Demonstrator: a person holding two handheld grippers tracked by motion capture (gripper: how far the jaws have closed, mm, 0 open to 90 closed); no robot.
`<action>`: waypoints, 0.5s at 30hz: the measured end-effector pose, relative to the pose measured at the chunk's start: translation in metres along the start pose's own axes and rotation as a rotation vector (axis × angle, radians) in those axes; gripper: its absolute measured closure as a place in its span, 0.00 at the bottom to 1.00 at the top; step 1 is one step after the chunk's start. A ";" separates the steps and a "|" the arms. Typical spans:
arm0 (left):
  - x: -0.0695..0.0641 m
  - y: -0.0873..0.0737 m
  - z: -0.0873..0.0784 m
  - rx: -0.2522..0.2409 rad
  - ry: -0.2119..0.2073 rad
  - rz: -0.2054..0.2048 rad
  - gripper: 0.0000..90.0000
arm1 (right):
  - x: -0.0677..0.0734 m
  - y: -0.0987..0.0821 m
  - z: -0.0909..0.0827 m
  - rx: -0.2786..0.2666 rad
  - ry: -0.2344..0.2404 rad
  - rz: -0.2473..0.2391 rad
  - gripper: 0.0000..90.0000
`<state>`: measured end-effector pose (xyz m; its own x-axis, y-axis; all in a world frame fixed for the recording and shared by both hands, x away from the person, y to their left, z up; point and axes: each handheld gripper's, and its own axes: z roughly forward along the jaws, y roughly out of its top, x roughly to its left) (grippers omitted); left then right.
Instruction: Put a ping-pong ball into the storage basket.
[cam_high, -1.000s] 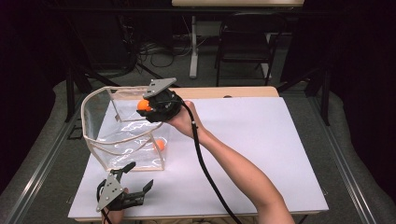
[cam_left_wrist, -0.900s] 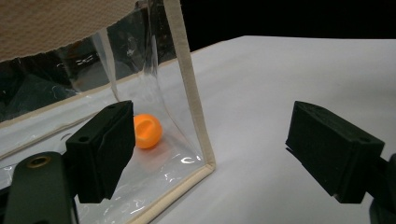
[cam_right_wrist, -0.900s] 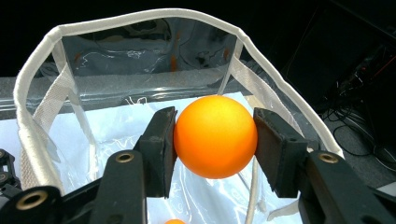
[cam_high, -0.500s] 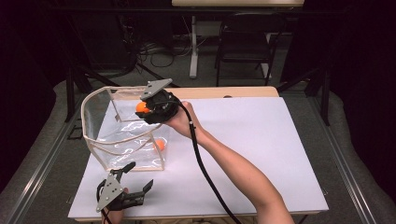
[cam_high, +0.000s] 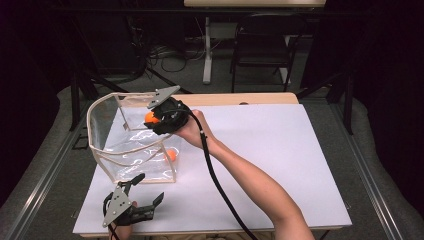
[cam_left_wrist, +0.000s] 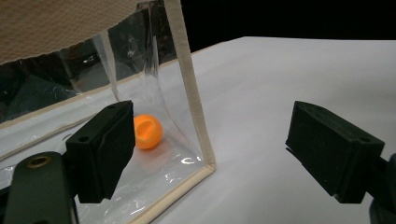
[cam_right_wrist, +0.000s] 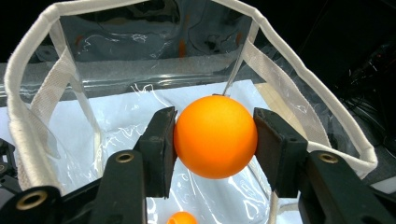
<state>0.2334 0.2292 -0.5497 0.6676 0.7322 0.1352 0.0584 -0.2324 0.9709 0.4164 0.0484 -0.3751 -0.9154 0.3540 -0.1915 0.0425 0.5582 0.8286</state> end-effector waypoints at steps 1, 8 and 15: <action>0.000 0.000 0.000 0.000 -0.001 0.001 0.17 | 0.000 0.000 0.001 0.003 0.001 0.001 0.57; 0.000 0.000 0.000 0.000 -0.001 0.003 0.17 | 0.001 -0.001 0.005 0.029 -0.003 0.000 0.57; 0.000 0.000 0.000 0.000 -0.001 0.003 0.17 | 0.001 -0.002 0.007 0.048 -0.003 0.002 0.57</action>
<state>0.2333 0.2292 -0.5495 0.6684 0.7309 0.1381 0.0563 -0.2347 0.9704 0.4184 0.0531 -0.3803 -0.9139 0.3578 -0.1918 0.0636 0.5928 0.8028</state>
